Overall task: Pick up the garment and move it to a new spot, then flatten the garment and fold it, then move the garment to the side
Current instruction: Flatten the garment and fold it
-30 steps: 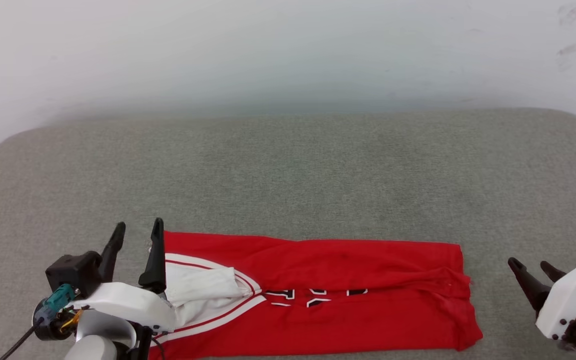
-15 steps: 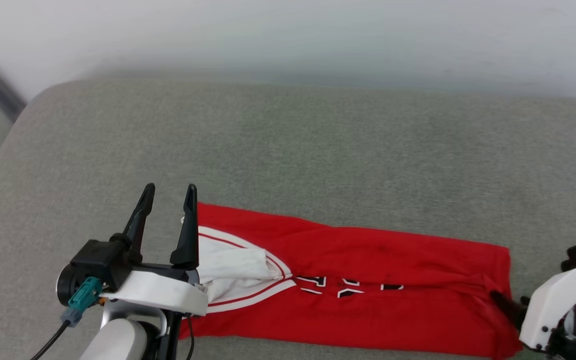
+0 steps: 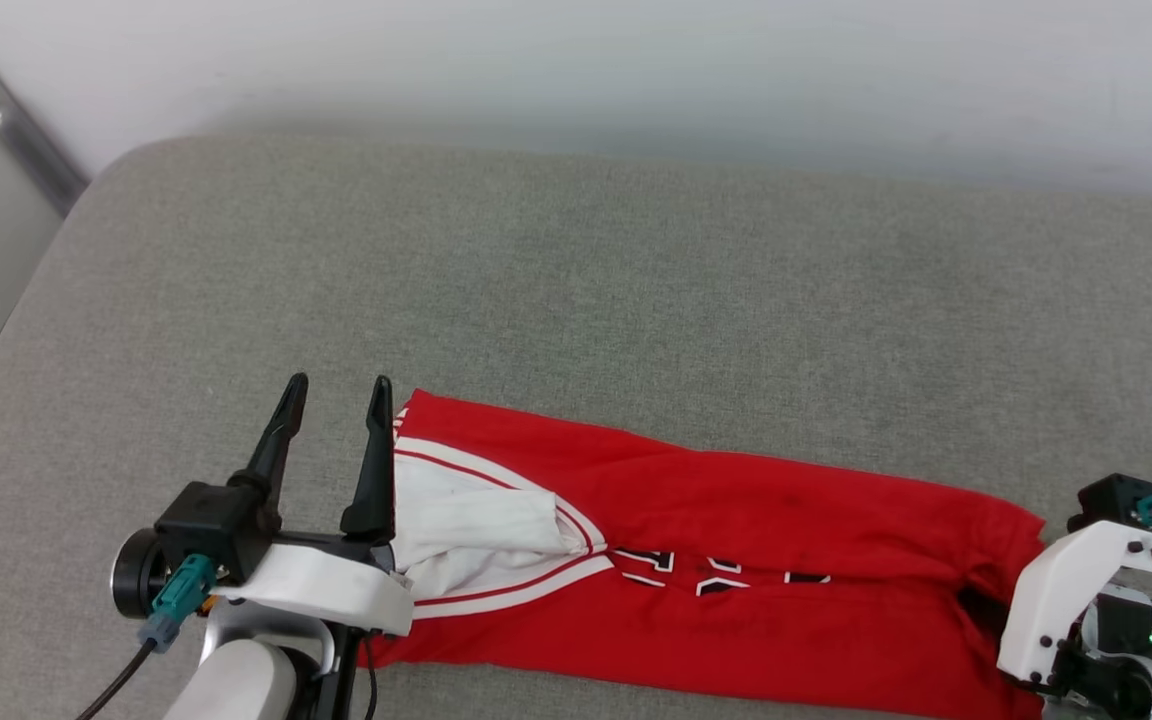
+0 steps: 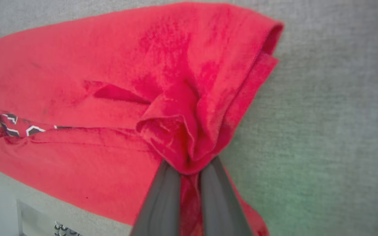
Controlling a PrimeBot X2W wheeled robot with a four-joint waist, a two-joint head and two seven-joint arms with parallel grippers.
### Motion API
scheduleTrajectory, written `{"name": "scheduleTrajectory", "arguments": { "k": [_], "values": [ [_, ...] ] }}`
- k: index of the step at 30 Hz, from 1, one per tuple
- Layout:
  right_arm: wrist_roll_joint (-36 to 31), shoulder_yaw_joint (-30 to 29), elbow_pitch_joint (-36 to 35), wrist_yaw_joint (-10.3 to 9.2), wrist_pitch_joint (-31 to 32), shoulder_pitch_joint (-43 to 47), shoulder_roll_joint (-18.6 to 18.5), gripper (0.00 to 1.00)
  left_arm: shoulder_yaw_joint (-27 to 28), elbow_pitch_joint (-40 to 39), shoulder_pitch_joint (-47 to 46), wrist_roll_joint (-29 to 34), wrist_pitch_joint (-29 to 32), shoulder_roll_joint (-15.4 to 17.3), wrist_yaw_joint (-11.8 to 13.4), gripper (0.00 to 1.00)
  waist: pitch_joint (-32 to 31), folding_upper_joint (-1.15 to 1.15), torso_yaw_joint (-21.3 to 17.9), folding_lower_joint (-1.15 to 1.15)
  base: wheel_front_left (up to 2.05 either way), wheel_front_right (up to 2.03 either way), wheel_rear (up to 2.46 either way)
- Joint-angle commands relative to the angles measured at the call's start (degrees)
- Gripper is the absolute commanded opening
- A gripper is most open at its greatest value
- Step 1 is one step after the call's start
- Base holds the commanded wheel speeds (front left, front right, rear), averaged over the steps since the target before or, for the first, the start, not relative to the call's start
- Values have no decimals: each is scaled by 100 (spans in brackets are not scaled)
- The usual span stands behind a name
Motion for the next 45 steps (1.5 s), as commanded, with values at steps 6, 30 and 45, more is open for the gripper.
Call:
{"name": "scheduleTrajectory", "arguments": {
  "k": [6, 30, 45],
  "values": [
    [101, 276, -125, 11, -141, 115, -152, 0, -24, 192, 188, 8, 19, 34, 68, 100, -428, 0, -195, 0, 0, 0, 0],
    [1020, -2101, -907, 9, 764, 141, 598, 0, -66, 109, 574, -48, 111, 151, 254, 100, -823, 0, -806, 0, 0, 0, 0],
    [4207, 669, 56, 10, 240, -410, 697, 0, -265, 155, 283, -14, 241, 128, 135, 100, -711, 0, -278, 0, 0, 0, 0]
  ]
}}
